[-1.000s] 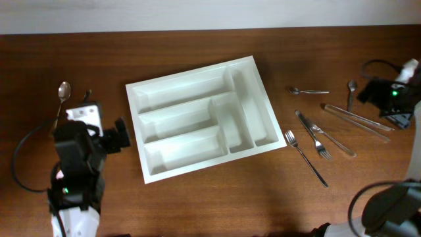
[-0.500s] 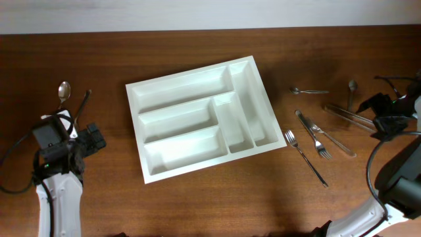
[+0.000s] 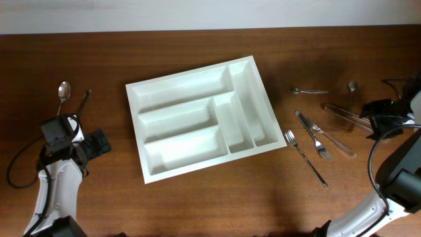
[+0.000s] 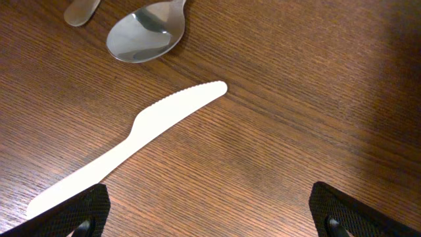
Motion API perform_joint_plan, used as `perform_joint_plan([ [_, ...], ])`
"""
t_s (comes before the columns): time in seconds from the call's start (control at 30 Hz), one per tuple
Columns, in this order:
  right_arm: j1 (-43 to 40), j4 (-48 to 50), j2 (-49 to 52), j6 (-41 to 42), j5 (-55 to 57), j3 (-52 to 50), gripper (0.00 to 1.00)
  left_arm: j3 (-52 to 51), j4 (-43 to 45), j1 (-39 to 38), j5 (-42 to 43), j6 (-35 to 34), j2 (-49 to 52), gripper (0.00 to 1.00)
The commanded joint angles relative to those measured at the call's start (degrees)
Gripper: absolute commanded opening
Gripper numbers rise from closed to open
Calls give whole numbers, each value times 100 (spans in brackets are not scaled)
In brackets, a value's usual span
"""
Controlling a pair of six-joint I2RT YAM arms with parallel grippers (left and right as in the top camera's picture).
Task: Pack container
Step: 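Move the right gripper over the two long metal tongs, then close the right gripper on the two long metal tongs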
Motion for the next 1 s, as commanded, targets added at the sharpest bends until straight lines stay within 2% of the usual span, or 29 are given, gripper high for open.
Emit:
perform_joint_plan([
  [0.0,7,76,90,396,343,7,60,105,-11,31,-15,74,48,99],
  [0.37,4,459,96,940,501,-319,50,105,-11,31,-15,74,48,99],
  [0.97,2,839,732,1403,452,-444,50,105,-11,31,-15,74,48,99],
])
